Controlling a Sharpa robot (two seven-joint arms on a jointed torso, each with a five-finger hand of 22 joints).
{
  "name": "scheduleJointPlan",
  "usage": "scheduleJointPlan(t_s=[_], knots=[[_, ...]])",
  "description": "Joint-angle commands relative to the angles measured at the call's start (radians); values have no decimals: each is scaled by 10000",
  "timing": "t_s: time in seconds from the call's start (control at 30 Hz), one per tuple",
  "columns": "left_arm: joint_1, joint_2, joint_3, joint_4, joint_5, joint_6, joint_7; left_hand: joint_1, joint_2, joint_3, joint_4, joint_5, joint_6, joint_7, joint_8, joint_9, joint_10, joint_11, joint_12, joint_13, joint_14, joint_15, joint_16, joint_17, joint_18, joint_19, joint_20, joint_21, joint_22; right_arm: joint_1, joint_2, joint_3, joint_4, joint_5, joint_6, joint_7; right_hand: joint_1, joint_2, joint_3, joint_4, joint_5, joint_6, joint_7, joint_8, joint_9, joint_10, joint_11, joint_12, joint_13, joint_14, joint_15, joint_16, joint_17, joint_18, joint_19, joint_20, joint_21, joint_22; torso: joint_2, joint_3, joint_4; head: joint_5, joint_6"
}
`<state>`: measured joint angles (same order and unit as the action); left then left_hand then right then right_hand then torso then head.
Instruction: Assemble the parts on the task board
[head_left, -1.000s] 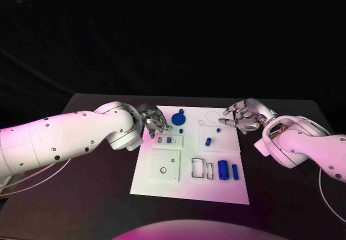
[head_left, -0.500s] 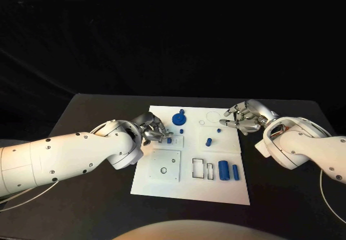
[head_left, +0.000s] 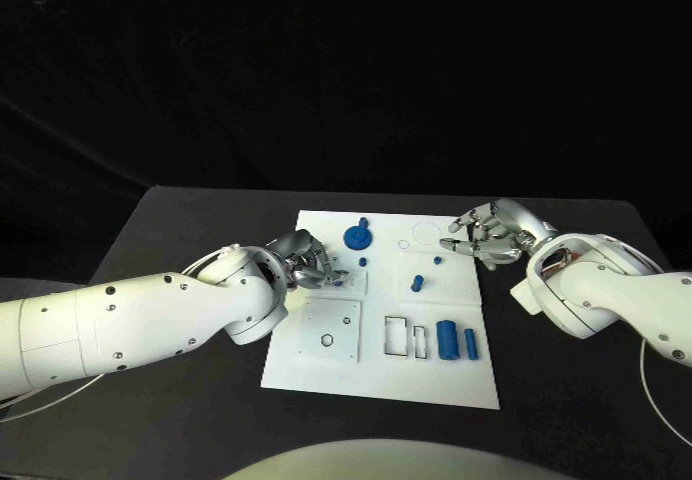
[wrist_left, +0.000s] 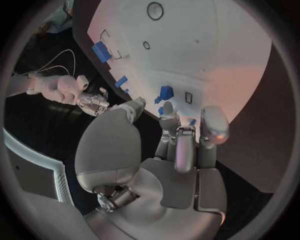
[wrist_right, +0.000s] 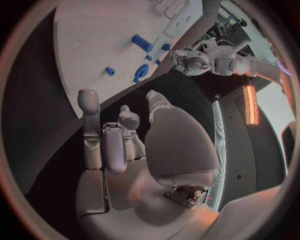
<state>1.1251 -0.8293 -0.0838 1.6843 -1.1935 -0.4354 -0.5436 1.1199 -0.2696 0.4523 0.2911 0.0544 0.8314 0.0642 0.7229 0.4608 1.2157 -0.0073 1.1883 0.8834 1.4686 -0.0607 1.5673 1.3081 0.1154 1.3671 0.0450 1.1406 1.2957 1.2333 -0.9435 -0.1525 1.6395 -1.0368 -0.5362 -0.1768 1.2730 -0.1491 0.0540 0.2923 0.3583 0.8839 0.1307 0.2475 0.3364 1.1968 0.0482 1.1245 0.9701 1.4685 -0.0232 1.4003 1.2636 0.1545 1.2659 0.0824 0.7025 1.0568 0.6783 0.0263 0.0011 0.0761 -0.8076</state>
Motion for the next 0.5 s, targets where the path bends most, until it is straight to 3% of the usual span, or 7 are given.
scheduleJointPlan(t_s=[0.03, 0.5], knots=[[-10, 136, 1, -84, -496, 446, -399, 92, -5, -68, 8, 47, 60, -19, 46, -19, 42, -43, 54, 33, 1022, -64, 35, 2627, -180, 54, -4, 72, 31, -10, 6, -1, 10, -128, 62, 13, -99, 26, -57, -5, 12, -65, -6, 21, 13, -86, 1, -22, -3, 209, -7, -46, 9, 59, -63, 2, 11, 10, 8, -9, 9, -17, 8], [-18, 521, -3, -494, -623, 935, -810, 172, 128, -141, 14, 77, 150, -63, 193, -47, 128, -73, 236, 226, 1022, -82, 35, 2627, -226, 144, -17, 314, 220, -14, -5, -1, 29, -147, 69, 0, -96, 31, -63, -4, 34, -68, -7, 22, 15, -85, 1, -24, -10, 211, -7, -48, 11, 58, -56, 3, 7, 9, 12, 1, 4, -60, -45]])
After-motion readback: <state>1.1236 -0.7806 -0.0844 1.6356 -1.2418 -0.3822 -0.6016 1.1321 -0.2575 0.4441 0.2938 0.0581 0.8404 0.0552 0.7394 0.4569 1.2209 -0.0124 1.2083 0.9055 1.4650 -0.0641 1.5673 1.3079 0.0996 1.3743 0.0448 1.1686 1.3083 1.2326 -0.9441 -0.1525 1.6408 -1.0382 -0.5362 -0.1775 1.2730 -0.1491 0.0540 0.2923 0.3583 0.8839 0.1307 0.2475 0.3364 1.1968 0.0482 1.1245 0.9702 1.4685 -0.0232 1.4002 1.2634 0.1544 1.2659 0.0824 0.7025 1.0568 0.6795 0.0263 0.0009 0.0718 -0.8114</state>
